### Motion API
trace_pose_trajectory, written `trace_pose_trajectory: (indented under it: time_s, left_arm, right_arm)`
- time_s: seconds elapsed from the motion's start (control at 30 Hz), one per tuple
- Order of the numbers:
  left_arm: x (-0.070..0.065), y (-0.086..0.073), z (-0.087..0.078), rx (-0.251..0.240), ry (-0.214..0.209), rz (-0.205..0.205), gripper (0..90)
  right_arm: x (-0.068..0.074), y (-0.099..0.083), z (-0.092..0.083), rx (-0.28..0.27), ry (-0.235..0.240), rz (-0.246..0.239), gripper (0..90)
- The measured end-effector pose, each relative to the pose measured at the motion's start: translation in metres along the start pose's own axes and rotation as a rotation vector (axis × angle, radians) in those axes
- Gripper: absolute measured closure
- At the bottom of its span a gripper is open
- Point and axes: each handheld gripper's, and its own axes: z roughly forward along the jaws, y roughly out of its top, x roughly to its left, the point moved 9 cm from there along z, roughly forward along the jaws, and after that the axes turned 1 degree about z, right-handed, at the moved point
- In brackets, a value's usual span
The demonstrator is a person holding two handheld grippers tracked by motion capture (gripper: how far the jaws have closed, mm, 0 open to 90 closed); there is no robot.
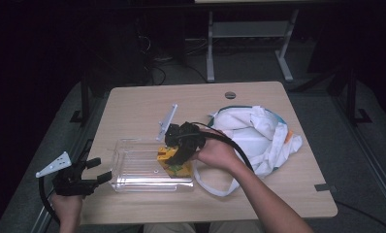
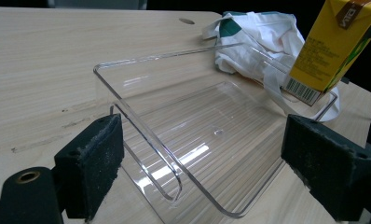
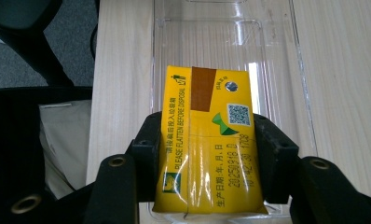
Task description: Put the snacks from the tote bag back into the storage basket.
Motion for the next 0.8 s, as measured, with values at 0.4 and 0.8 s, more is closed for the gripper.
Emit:
trace_pose_trajectory:
  time_s: [0.4, 0.8]
  left_arm:
    - [0.000, 0.000, 0.000, -0.003, 0.001, 0.000, 12.7]
    - [0.000, 0.000, 0.000, 0.001, 0.001, 0.005, 12.7]
  right_arm:
    - [-0.001, -0.003, 0.015, 0.024, 0.012, 0.001, 50.8]
    - [-0.001, -0.009, 0.024, 0.037, 0.016, 0.000, 50.8]
